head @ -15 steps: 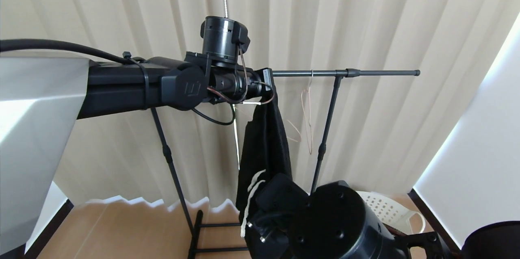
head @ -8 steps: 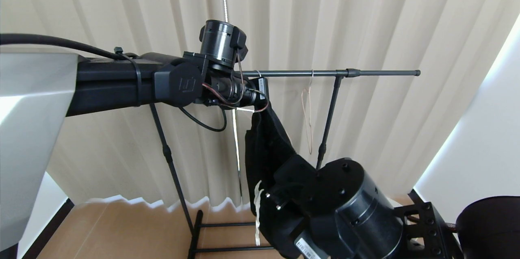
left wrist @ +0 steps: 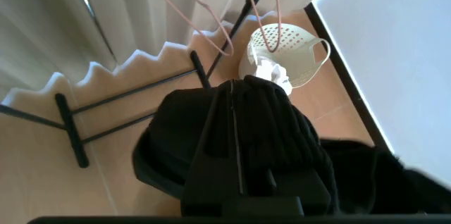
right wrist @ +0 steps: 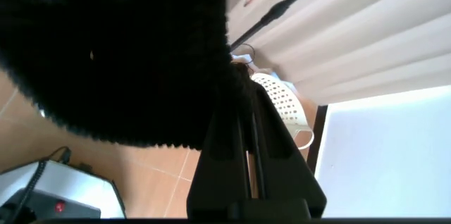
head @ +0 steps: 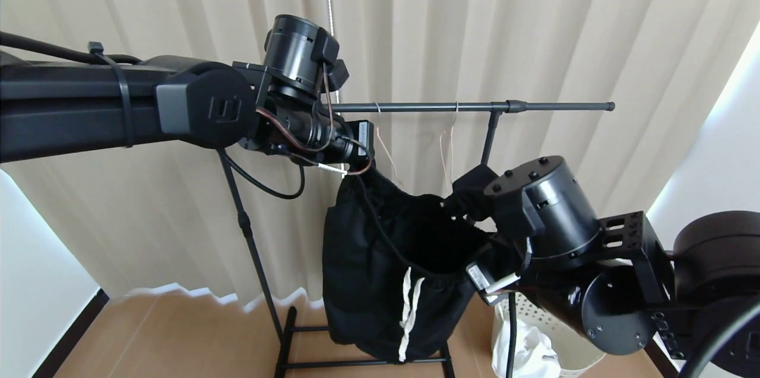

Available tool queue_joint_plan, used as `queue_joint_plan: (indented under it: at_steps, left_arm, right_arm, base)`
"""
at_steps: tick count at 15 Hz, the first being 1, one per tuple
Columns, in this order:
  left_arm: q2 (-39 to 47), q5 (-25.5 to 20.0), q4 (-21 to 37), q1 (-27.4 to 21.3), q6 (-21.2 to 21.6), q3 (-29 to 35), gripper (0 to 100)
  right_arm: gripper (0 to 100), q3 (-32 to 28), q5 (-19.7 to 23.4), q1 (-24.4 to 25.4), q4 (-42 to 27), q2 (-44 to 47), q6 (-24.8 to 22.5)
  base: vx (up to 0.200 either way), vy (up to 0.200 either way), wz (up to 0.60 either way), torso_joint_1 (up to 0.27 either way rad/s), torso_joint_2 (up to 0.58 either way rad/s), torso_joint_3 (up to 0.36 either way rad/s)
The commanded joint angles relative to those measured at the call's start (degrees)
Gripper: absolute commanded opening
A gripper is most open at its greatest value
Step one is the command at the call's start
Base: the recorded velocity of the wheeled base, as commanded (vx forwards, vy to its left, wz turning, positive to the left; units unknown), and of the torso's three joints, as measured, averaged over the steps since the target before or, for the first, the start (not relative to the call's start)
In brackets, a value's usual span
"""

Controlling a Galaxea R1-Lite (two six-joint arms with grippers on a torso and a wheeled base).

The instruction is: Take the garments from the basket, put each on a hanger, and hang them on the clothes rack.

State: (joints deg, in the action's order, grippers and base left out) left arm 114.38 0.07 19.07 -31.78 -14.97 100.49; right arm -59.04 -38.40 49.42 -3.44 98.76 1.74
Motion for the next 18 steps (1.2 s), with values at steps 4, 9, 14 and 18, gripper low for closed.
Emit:
queue_joint_plan:
  at_steps: [4,9,14,18]
  left_arm:
    - [-3.0,2.4,-0.9,-1.0,0.2,-3.0,0]
    - [-1.7,6.0,-2.8,-2.2,-0.9,0.0,0]
    - [-2.1,8.2,-2.3,-2.7,-1.1,-2.0,0]
    - [-2.1,9.4,-2.3,-2.8,-1.1,-4.1,0]
  right_arm:
    - [100,-0.8,0.3,-2.9,-0.6,0.5,-0.1]
    - [100,4.4,7.0,-4.7,-0.1,-3.1,-7.4]
    - [100,4.8,9.2,-6.9,2.6,-3.7,-8.5]
    - [100,4.8,11.1,-9.0,4.8,-3.1,-8.7]
  base:
    - [0.000,0.000,0.00,0.000,0.00,0.000]
    - [0.000,0.000,0.00,0.000,0.00,0.000]
    - [0.000,0.000,0.00,0.000,0.00,0.000]
    - [0.000,0.000,0.00,0.000,0.00,0.000]
